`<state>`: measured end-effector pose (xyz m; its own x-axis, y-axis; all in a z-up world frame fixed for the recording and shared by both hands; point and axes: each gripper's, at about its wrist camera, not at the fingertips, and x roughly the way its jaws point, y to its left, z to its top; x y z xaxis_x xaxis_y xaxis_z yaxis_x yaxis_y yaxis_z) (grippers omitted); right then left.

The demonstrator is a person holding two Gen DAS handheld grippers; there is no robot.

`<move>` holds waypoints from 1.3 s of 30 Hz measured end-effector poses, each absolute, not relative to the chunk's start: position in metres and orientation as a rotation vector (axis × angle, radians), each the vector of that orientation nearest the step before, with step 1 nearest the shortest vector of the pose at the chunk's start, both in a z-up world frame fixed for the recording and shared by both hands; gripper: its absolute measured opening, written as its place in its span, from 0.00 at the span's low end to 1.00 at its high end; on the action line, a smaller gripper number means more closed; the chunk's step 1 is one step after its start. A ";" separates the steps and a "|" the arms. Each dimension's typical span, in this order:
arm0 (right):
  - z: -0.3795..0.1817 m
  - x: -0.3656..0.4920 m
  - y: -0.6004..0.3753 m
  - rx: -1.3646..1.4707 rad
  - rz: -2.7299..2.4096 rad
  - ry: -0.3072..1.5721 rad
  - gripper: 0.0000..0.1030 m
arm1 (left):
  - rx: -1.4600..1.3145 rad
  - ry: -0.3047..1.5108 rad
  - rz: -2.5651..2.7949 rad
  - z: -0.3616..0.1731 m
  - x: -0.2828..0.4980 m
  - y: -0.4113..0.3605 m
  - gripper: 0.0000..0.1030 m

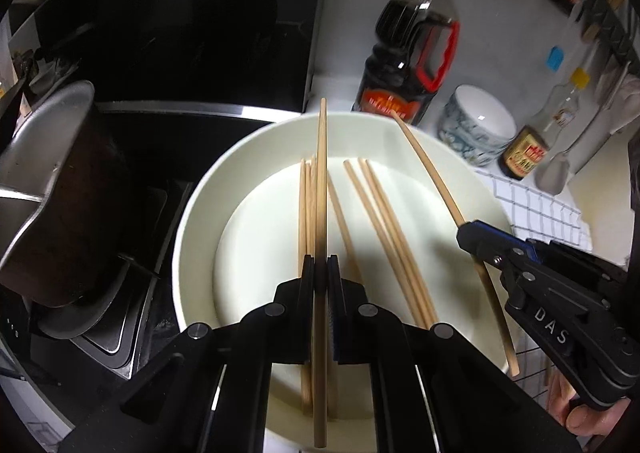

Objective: Organize utensils
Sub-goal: 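Carry the chopstick into the white bowl and open the right tool, then withdraw the right tool from the bowl back over the last chopsticks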

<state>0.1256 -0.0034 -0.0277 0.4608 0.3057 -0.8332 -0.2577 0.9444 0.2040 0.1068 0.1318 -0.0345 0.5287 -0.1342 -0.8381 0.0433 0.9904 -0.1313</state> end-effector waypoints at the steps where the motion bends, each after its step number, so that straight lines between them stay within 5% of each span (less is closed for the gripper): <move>1: -0.030 0.127 -0.002 0.051 0.351 1.043 0.06 | -0.103 1.021 -0.101 -0.039 0.109 0.132 0.07; 15: -0.061 0.143 -0.009 0.050 0.355 1.139 0.06 | -0.080 1.109 -0.057 -0.071 0.126 0.126 0.08; 20: -0.054 0.140 -0.016 0.045 0.337 1.117 0.14 | -0.082 1.079 -0.014 -0.063 0.120 0.132 0.57; 39: -0.021 0.096 -0.036 0.080 0.318 1.060 0.31 | -0.061 1.012 0.047 -0.029 0.089 0.138 0.84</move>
<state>0.0962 -0.0360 -0.0207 0.4476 0.2951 -0.8442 -0.2187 0.9514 0.2166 0.0888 0.1375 -0.0285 0.5292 0.0115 -0.8484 -0.0680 0.9973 -0.0289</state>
